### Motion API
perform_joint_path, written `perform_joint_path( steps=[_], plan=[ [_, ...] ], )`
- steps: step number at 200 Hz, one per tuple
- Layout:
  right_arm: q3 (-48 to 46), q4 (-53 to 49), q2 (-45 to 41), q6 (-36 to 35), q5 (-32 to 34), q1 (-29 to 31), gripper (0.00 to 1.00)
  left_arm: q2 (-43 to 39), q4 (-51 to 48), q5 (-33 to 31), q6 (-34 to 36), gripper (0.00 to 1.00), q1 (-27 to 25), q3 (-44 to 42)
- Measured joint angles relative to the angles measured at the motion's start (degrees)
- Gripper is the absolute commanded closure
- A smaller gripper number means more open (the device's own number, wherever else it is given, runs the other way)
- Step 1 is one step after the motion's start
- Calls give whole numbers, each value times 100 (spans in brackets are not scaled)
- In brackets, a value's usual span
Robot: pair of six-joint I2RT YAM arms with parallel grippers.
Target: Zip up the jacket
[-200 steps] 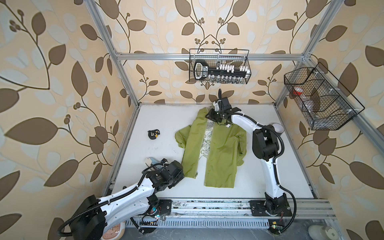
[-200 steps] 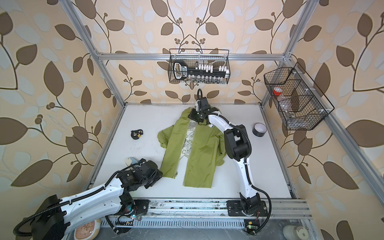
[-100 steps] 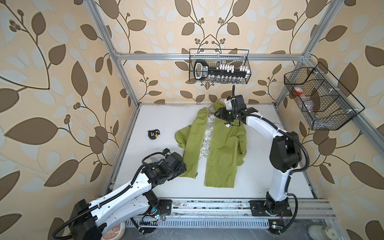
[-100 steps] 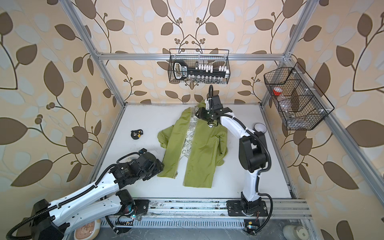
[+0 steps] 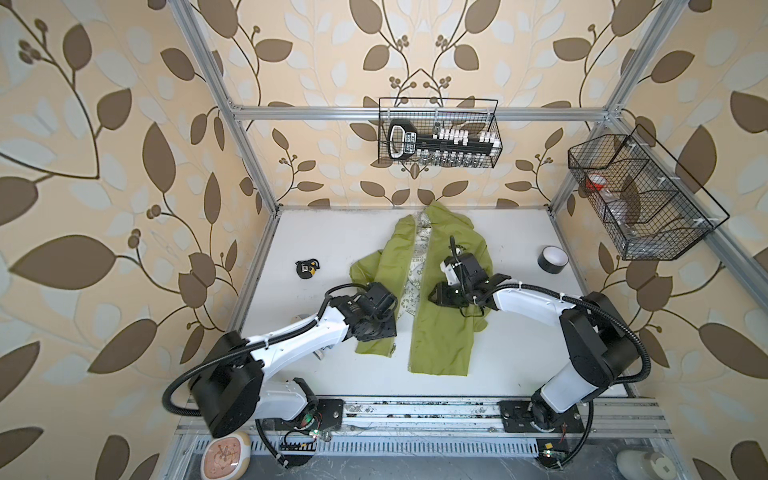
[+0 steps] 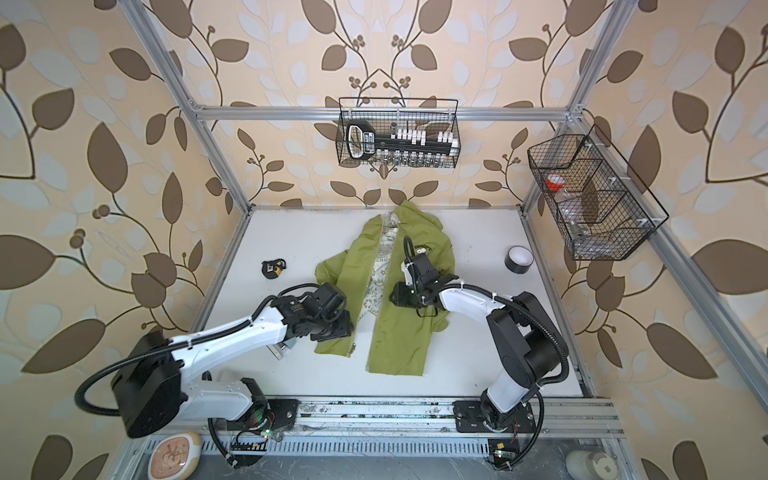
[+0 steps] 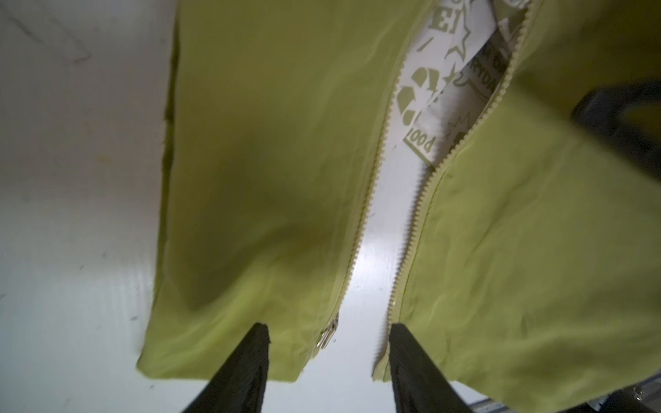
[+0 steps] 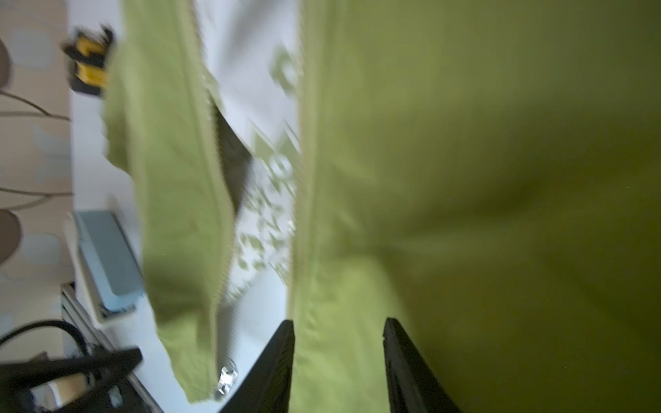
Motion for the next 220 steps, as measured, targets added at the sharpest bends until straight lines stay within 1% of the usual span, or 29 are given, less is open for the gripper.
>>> perform_joint_path(
  steps=[23, 57, 70, 116, 153, 177, 206, 220],
  plan=[
    [-238, 79, -2, 0, 111, -151, 55, 398, 199, 144, 208, 46, 0, 33],
    [-208, 273, 72, -15, 214, -636, 55, 951, 498, 269, 378, 45, 0, 42],
    [-52, 284, 319, -31, 238, -824, 55, 1178, 546, 280, 428, 45, 0, 109],
    [905, 323, 1167, -79, 203, -1314, 56, 1954, 763, 424, 654, 46, 7, 933],
    [1191, 142, 1296, -179, 203, -1574, 53, 2179, 761, 446, 791, 46, 11, 1228],
    [1163, -59, 1049, -267, 155, -1563, 49, 2118, 647, 525, 804, 45, 11, 1250],
    [1025, -297, 17, -365, 157, -1397, 44, 1563, 400, 542, 802, 47, 11, 1248],
    [962, -356, -553, -409, 214, -1222, 41, 1108, 321, 544, 787, 51, 13, 1231]
  ],
)
